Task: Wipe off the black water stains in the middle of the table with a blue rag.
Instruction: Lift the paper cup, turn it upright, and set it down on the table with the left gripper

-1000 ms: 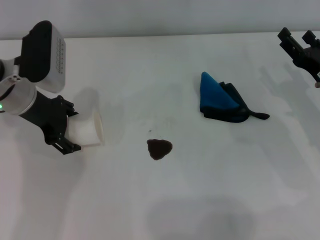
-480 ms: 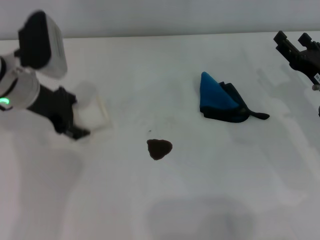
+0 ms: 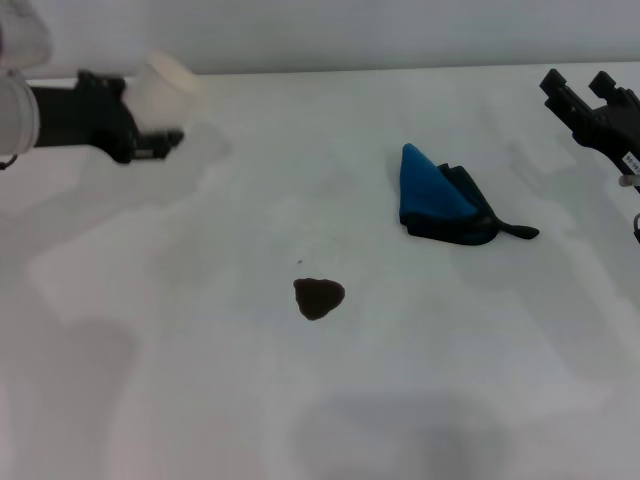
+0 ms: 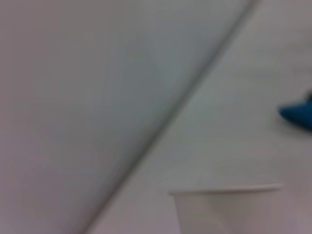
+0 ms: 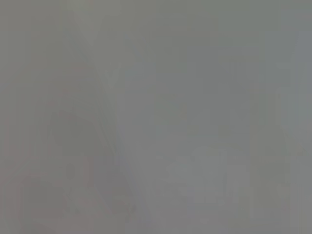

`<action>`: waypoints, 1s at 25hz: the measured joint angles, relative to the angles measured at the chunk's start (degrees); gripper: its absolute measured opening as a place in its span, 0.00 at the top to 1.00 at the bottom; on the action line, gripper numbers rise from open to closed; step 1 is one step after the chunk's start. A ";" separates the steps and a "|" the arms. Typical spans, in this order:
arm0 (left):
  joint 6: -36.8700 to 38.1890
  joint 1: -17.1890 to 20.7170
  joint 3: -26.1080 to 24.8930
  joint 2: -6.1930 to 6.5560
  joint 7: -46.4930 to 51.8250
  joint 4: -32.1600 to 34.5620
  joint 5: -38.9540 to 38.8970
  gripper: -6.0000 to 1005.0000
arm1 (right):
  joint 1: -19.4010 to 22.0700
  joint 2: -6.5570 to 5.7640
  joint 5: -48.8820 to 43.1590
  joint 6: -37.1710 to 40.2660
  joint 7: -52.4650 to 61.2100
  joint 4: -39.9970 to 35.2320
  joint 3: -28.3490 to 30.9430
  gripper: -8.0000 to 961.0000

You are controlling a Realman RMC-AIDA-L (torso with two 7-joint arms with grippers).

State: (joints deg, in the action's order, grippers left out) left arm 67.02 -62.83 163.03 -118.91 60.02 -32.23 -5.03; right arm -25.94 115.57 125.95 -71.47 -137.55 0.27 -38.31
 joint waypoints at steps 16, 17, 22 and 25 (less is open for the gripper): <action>-7.32 18.30 -0.08 -0.16 -32.36 23.75 -41.14 0.35 | -0.29 0.00 -0.01 0.23 0.00 -0.27 -1.94 0.10; -7.94 18.95 -0.07 -0.21 -34.99 25.64 -42.56 0.35 | -0.31 0.00 -0.01 0.22 0.00 -0.27 -1.95 0.10; -9.96 23.12 -0.10 -0.47 -50.19 34.82 -47.21 0.35 | -0.25 0.00 -0.01 0.25 0.00 -0.27 -1.95 0.10; -13.44 24.94 -0.15 -0.64 -57.24 38.98 -51.27 0.35 | -0.11 0.00 -0.01 0.25 0.00 -0.27 -1.95 0.10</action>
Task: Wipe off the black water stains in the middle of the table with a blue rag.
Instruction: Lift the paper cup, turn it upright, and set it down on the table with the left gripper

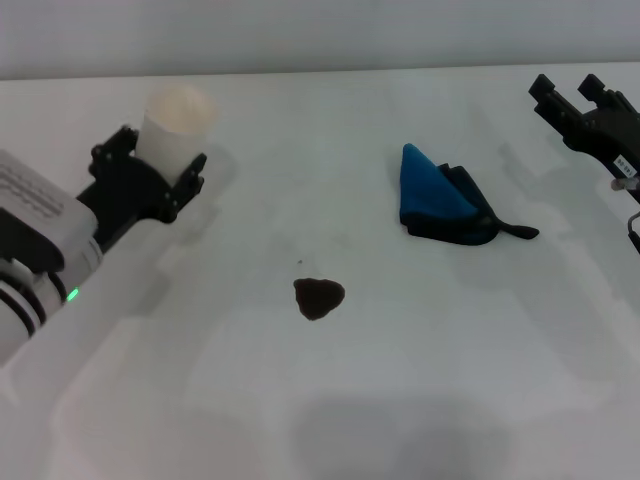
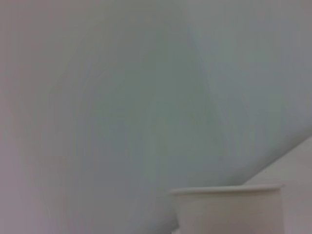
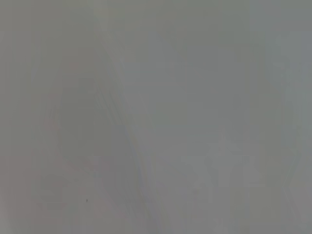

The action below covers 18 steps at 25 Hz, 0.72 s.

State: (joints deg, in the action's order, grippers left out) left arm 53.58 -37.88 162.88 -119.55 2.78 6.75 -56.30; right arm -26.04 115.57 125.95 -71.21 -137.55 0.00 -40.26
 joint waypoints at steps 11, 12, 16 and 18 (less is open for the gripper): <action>-5.01 2.63 -0.03 -0.21 -2.11 2.65 -3.51 0.35 | -0.14 0.09 0.00 0.03 0.00 0.00 0.00 0.10; -5.15 2.87 -0.03 -0.22 -2.10 2.72 -3.52 0.36 | -0.14 0.09 0.00 0.03 0.00 0.00 0.00 0.10; -5.36 4.04 -0.03 -0.24 -2.10 3.27 -3.55 0.36 | -0.13 0.09 0.00 -0.06 0.00 0.00 0.00 0.10; -5.26 4.47 -0.03 -0.24 -2.07 3.40 -3.55 0.36 | -0.09 0.09 0.00 -0.08 0.00 0.00 0.00 0.10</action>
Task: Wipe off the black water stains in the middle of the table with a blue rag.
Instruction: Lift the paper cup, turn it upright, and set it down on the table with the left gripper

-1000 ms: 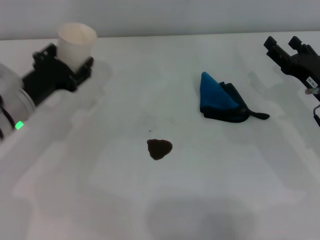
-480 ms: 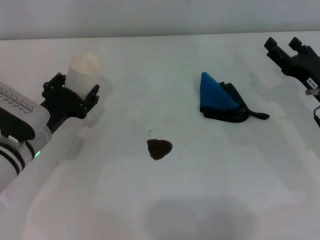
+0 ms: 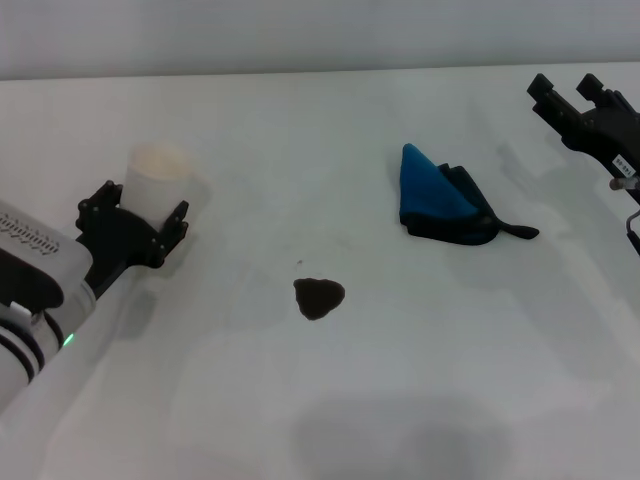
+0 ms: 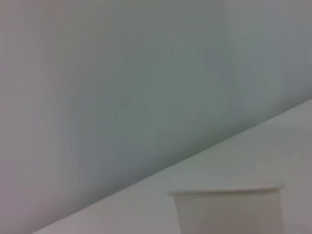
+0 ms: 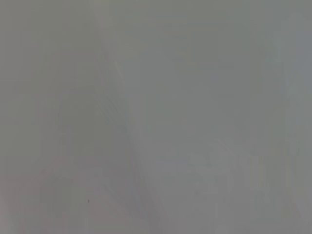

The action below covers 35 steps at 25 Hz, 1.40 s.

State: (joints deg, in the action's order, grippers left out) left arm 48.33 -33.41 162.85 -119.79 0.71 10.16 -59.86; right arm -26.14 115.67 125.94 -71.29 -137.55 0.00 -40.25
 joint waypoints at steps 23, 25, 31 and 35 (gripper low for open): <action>0.84 5.95 0.04 -0.01 -0.36 3.82 -0.01 0.34 | 0.23 0.00 0.39 -0.23 -0.49 -0.04 0.53 0.10; 0.95 6.34 0.04 -0.01 -0.41 3.82 0.00 0.30 | 0.22 0.00 0.41 -0.23 -0.54 -0.06 0.53 0.10; 2.18 7.67 0.02 0.03 -1.47 4.10 0.14 0.14 | 0.08 -0.03 0.31 -0.31 -0.62 -0.09 0.53 0.10; 4.47 9.11 0.01 0.11 -1.69 4.72 0.52 0.13 | -0.03 -0.08 0.26 -0.33 -0.61 -0.16 0.52 0.10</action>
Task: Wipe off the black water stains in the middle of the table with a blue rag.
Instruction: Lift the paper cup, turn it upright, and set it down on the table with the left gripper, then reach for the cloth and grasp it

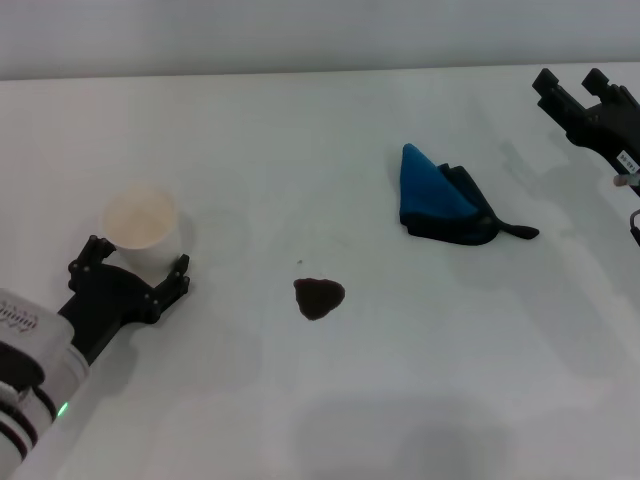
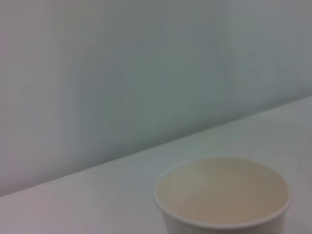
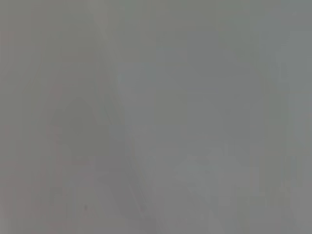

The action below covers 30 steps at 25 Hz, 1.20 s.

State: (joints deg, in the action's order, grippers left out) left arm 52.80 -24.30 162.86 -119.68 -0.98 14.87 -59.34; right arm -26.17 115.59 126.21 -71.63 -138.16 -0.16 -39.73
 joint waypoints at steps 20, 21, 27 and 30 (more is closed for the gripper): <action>12.71 10.82 0.00 -0.11 -2.55 4.36 2.32 0.12 | 0.77 -0.17 0.10 3.81 -0.08 -6.82 -0.01 0.11; 14.18 11.47 0.00 -0.12 -3.02 4.79 2.72 0.12 | 0.76 -0.18 0.03 4.17 -0.09 -7.48 -0.15 0.11; 25.32 15.09 -0.03 -0.02 -8.14 7.80 2.30 0.12 | 0.22 -0.43 -0.27 9.55 1.47 -12.07 -2.00 0.11; 29.10 14.72 -0.01 0.09 -4.26 7.86 -1.96 0.13 | 0.10 -0.75 -0.40 14.38 5.12 -16.81 -8.02 0.11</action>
State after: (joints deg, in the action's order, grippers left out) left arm 81.89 -9.58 162.85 -119.60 -5.24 22.73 -61.30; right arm -26.07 114.83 125.81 -57.25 -133.04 -16.98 -47.75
